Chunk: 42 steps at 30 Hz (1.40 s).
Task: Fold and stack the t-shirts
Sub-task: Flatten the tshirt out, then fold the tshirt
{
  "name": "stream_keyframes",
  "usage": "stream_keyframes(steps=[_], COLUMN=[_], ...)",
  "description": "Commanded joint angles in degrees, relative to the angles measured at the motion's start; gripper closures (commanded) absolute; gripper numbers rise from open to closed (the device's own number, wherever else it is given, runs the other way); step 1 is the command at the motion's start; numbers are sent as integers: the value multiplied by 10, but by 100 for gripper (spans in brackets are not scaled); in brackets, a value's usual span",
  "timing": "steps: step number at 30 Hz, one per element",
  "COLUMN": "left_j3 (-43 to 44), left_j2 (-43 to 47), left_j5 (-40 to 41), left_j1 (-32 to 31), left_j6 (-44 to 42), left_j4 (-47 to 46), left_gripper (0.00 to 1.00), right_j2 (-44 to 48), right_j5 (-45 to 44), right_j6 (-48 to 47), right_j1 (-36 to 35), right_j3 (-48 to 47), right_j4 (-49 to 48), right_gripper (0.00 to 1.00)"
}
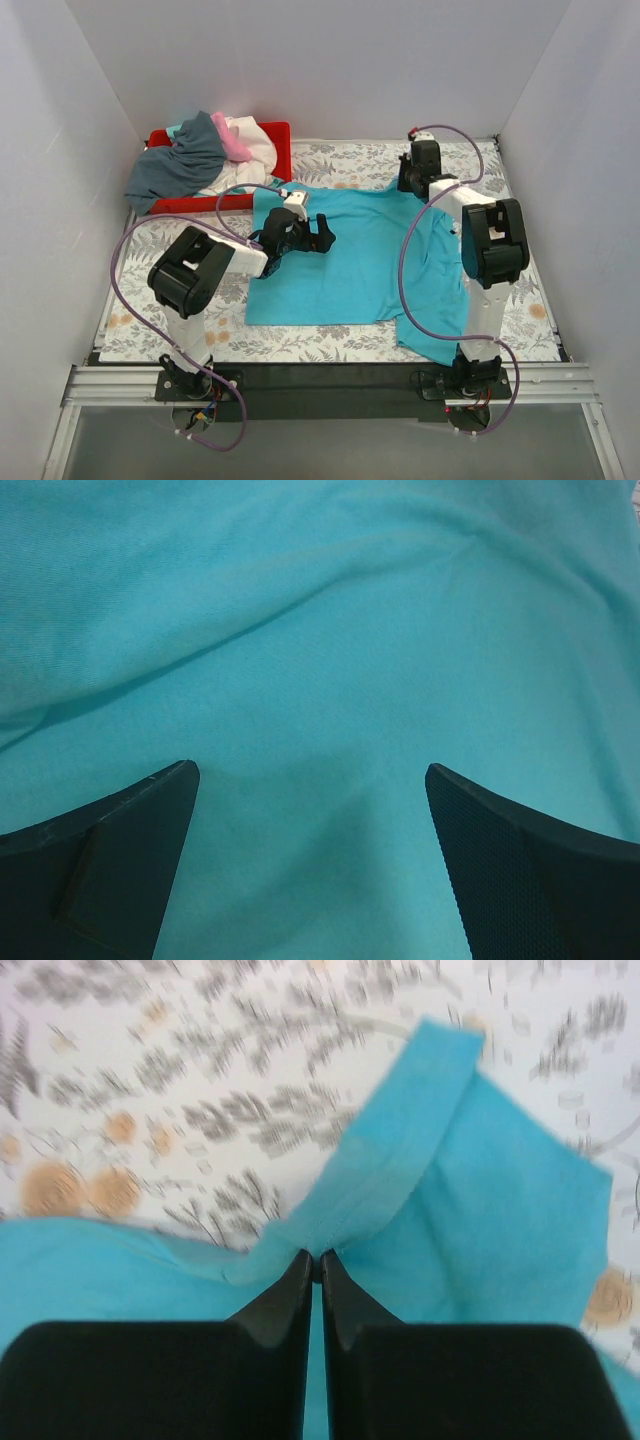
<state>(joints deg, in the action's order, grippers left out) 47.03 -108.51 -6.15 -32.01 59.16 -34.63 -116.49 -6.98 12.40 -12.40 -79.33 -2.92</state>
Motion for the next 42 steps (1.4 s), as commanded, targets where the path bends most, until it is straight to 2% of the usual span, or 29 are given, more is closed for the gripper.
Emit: stream_keyframes(steps=[1, 5, 6, 7, 10, 14, 20, 22, 26, 33, 36, 37, 42], left_j3=[16, 20, 22, 24, 25, 18, -2, -23, -58, -156, -177, -177, -183], left_j2=[-11, -16, -18, -21, -20, -6, 28, 66, 151, 329, 401, 417, 512], left_j5=[12, 11, 10, 10, 11, 16, 26, 39, 138, 338, 368, 372, 356], left_j1=[0, 1, 1, 2, 2, 2, 2, 2, 0, -12, -17, -17, -23], left_j6=[-10, -10, -11, -11, -11, -11, -3, 3, 24, 146, 205, 221, 311], left_j4=[18, 21, 23, 28, 31, 27, 16, 11, 46, 208, 306, 368, 521], left_gripper=[11, 11, 10, 11, 10, 11, 11, 11, 10, 7, 6, 6, 7], right_j2=[-25, -75, -97, -105, -114, -50, 78, 112, 196, 285, 304, 309, 344], right_j5=[31, 100, 116, 149, 193, 191, 150, 146, 132, 98, 101, 103, 104], right_j6=[-14, -26, -27, -27, -25, -22, -23, -19, -10, -3, 0, 2, 3], right_j1=[3, 2, 2, 3, 3, 4, 3, 4, 3, 3, 3, 3, 10], right_j3=[-96, -178, -195, -208, -226, -160, -10, 54, 145, 281, 315, 323, 374], right_j4=[-9, -7, -7, -7, -9, -55, -95, -106, -122, -132, -138, -140, -156], right_gripper=[99, 99, 90, 65, 41, 33, 29, 28, 28, 25, 24, 24, 23])
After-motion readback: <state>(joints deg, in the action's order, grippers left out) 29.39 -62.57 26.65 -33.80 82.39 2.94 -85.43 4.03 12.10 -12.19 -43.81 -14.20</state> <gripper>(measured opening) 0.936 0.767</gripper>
